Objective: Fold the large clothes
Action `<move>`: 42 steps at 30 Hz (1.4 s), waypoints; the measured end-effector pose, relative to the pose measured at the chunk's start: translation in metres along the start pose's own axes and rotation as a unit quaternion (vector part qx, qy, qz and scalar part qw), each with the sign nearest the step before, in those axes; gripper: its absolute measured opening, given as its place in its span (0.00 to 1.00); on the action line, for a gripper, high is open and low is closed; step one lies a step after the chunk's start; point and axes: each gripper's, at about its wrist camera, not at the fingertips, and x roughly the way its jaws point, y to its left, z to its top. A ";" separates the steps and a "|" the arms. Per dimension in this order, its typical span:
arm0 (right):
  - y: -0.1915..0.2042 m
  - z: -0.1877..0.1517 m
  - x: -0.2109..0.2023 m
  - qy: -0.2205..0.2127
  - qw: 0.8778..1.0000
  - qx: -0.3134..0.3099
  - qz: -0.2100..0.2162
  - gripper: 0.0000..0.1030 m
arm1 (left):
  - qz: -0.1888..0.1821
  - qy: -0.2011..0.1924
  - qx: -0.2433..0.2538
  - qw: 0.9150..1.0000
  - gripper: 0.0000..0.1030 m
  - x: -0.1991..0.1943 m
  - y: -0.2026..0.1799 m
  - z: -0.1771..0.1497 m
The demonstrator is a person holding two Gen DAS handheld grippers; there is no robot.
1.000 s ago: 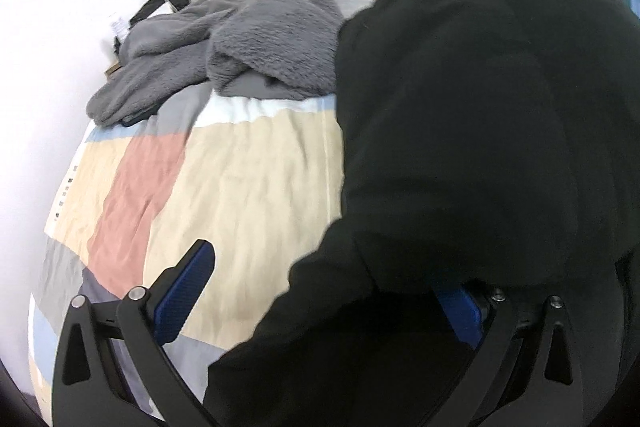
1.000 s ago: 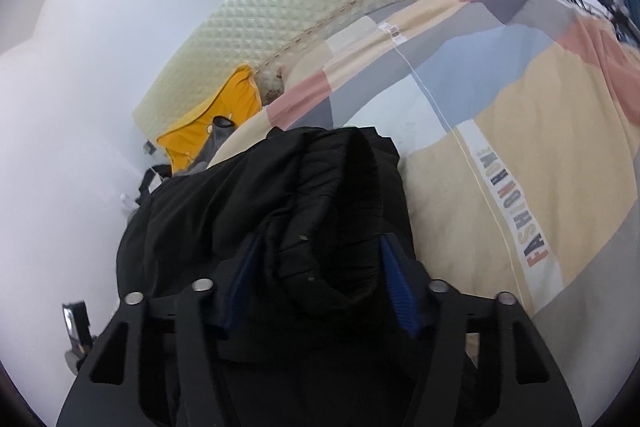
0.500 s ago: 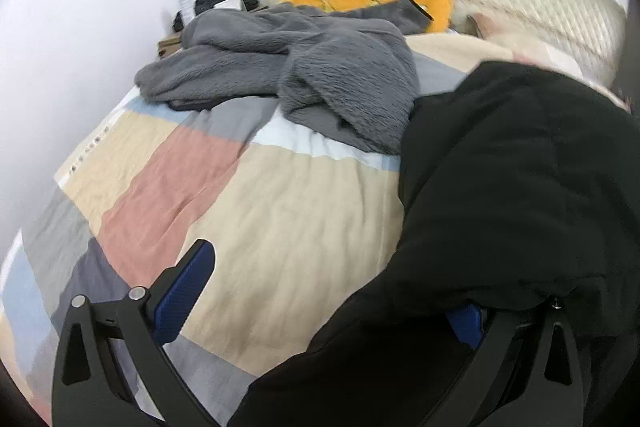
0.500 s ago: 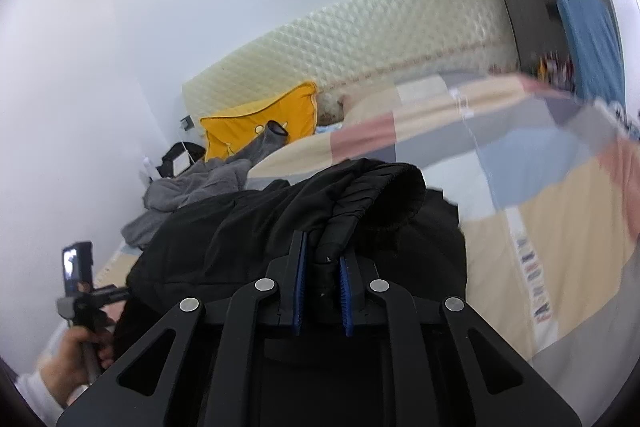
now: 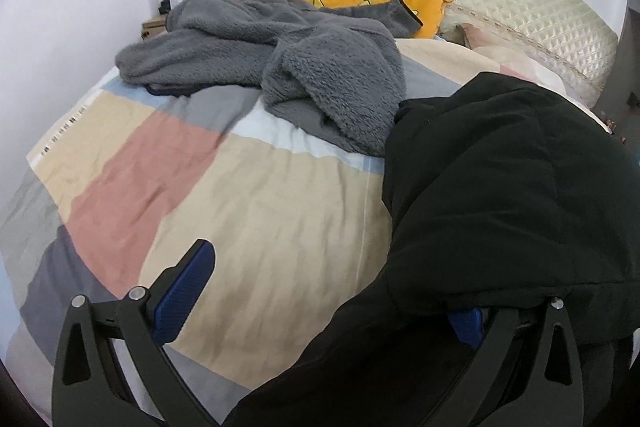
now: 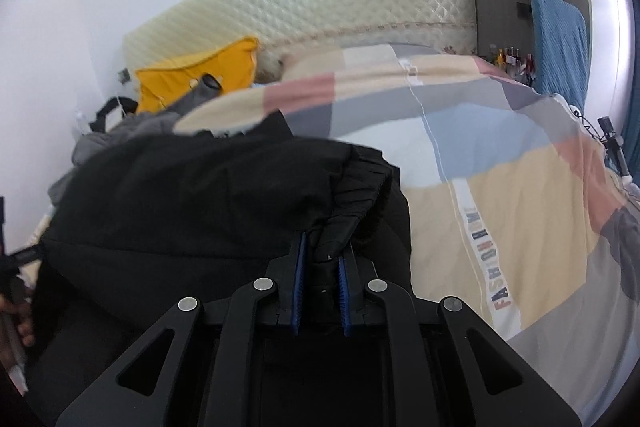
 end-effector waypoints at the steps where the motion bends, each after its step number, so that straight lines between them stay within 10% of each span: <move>1: 0.003 -0.002 0.004 0.003 1.000 -0.013 -0.009 0.11 | -0.002 0.000 0.002 1.000 1.00 0.001 -0.001 0.000; 15: -0.009 -0.016 0.023 0.024 0.999 -0.013 -0.021 0.19 | 0.028 0.021 0.057 0.998 1.00 0.019 -0.022 -0.011; 22: 0.002 -0.014 -0.025 -0.003 1.000 -0.007 0.003 0.44 | -0.015 0.032 0.050 0.998 1.00 -0.012 -0.009 -0.006; 42: 0.065 0.041 -0.298 -0.162 0.985 -0.034 0.053 0.47 | -0.066 -0.167 0.079 0.981 1.00 -0.318 0.002 0.063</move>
